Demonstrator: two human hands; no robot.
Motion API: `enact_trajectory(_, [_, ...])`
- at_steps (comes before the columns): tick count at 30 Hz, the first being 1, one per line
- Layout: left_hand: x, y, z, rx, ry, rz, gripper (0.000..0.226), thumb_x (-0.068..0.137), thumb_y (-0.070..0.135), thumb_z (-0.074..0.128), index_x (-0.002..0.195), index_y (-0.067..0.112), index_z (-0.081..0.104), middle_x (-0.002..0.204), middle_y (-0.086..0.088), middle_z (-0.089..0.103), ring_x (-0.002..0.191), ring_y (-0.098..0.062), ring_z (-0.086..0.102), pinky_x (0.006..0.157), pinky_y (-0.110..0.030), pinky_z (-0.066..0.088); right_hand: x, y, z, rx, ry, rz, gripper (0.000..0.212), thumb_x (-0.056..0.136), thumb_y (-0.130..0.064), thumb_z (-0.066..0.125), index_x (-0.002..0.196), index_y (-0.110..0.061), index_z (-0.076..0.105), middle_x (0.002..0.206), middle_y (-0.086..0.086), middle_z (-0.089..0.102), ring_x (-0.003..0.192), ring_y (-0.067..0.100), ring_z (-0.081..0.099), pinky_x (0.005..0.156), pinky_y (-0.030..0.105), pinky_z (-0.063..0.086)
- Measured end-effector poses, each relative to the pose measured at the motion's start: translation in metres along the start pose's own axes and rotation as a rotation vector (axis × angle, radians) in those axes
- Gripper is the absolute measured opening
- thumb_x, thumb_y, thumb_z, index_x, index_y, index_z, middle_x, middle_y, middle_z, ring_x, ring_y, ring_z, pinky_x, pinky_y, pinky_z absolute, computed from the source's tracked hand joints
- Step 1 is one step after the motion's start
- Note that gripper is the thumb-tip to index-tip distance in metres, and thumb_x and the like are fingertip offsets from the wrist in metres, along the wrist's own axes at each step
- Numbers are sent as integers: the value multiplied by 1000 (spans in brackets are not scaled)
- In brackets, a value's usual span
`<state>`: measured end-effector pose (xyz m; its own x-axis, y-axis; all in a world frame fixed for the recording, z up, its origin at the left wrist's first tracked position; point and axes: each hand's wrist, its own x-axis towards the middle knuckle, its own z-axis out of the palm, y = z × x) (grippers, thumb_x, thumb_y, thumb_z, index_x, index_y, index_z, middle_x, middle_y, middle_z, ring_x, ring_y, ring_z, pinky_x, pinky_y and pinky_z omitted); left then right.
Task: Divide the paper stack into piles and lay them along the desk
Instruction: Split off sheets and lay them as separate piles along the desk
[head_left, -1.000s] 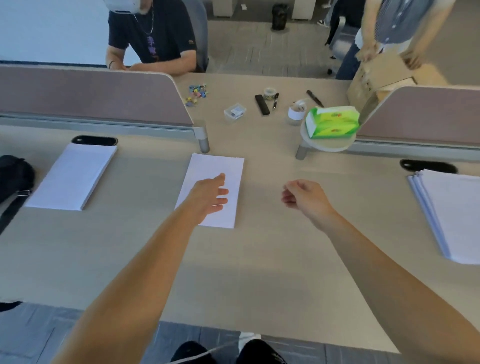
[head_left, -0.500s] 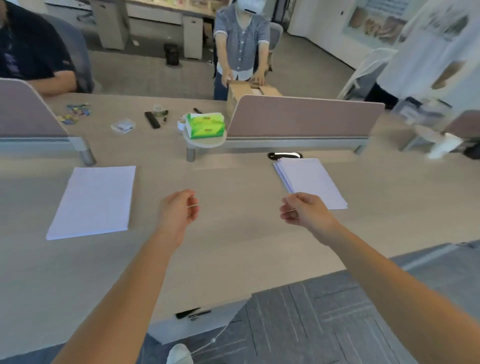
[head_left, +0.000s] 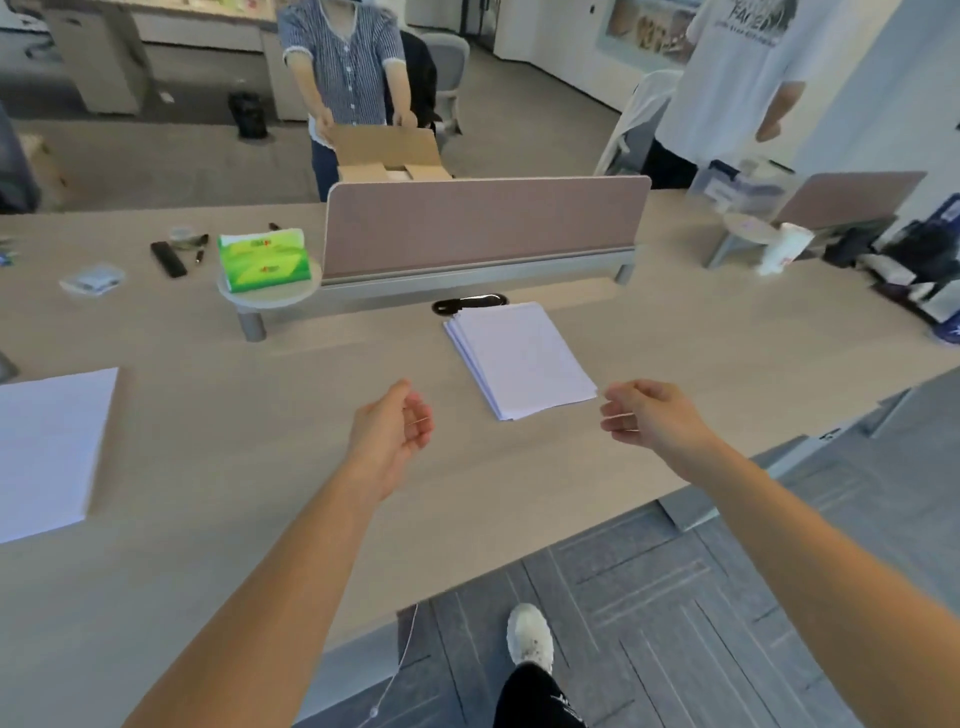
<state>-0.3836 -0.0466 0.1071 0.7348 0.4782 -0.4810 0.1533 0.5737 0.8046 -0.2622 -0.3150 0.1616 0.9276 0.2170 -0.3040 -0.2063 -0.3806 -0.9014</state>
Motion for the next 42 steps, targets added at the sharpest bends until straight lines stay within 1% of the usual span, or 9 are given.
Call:
enact_trajectory(10, [163, -36, 155, 107, 138, -156, 55, 95, 42, 52, 135, 4, 48, 129, -15, 57, 120, -30, 54, 107, -38, 40, 239, 24, -67, 24, -83, 93, 15, 95, -22, 58, 91, -9, 65, 82, 8, 67, 72, 24, 65, 79, 39, 55])
enact_trajectory(14, [213, -36, 204, 142, 248, -212, 26, 97, 38, 49, 112, 17, 48, 86, -1, 52, 82, -18, 53, 81, -31, 42, 320, 31, -68, -33, -148, 157, 22, 93, -20, 57, 73, -14, 63, 72, 7, 63, 64, 22, 58, 66, 33, 50])
enact_trajectory(18, [259, -47, 218, 202, 347, -269, 42, 93, 46, 54, 127, 22, 52, 116, -6, 59, 108, -23, 56, 91, -32, 41, 390, 47, -54, -155, -232, 205, 29, 67, -38, 60, 46, -19, 56, 57, 2, 52, 61, 21, 47, 62, 36, 41])
enact_trajectory(20, [282, -58, 212, 272, 389, -305, 69, 81, 60, 61, 136, 20, 51, 137, -3, 54, 126, -24, 51, 107, -35, 36, 417, 60, -45, -205, -282, 226, 27, 66, -39, 60, 54, -15, 60, 59, 5, 52, 62, 21, 47, 60, 35, 39])
enact_trajectory(23, [319, -86, 186, 295, 465, -362, 102, 51, 82, 66, 134, 26, 53, 136, 3, 57, 121, -22, 55, 108, -40, 39, 439, 62, -30, -290, -324, 231, 30, 82, -31, 61, 60, -12, 58, 61, 6, 56, 59, 21, 51, 62, 32, 40])
enact_trajectory(28, [312, -69, 212, 299, 528, -396, 81, 70, 69, 63, 135, 21, 51, 130, -2, 54, 114, -23, 54, 94, -37, 43, 465, 65, -9, -366, -334, 270, 27, 85, -34, 58, 90, -9, 65, 87, 11, 68, 80, 28, 67, 62, 27, 44])
enact_trajectory(32, [326, -72, 211, 331, 611, -399, 74, 70, 62, 70, 120, 8, 60, 115, -9, 65, 107, -29, 63, 101, -44, 47, 477, 66, 5, -346, -374, 332, 23, 84, -28, 62, 75, -7, 62, 66, 9, 62, 69, 31, 66, 68, 42, 55])
enact_trajectory(36, [337, -73, 213, 398, 674, -406, 75, 75, 60, 66, 125, 5, 57, 126, -16, 60, 118, -33, 58, 107, -46, 43, 483, 68, 21, -388, -371, 351, 26, 86, -33, 63, 87, -8, 57, 77, 5, 57, 76, 23, 56, 67, 29, 40])
enact_trajectory(42, [345, -85, 225, 518, 670, -442, 69, 86, 53, 62, 137, 8, 45, 140, -11, 49, 128, -30, 48, 106, -38, 34, 491, 65, 34, -404, -407, 399, 33, 87, -32, 61, 93, 1, 59, 84, 9, 57, 79, 25, 59, 67, 30, 40])
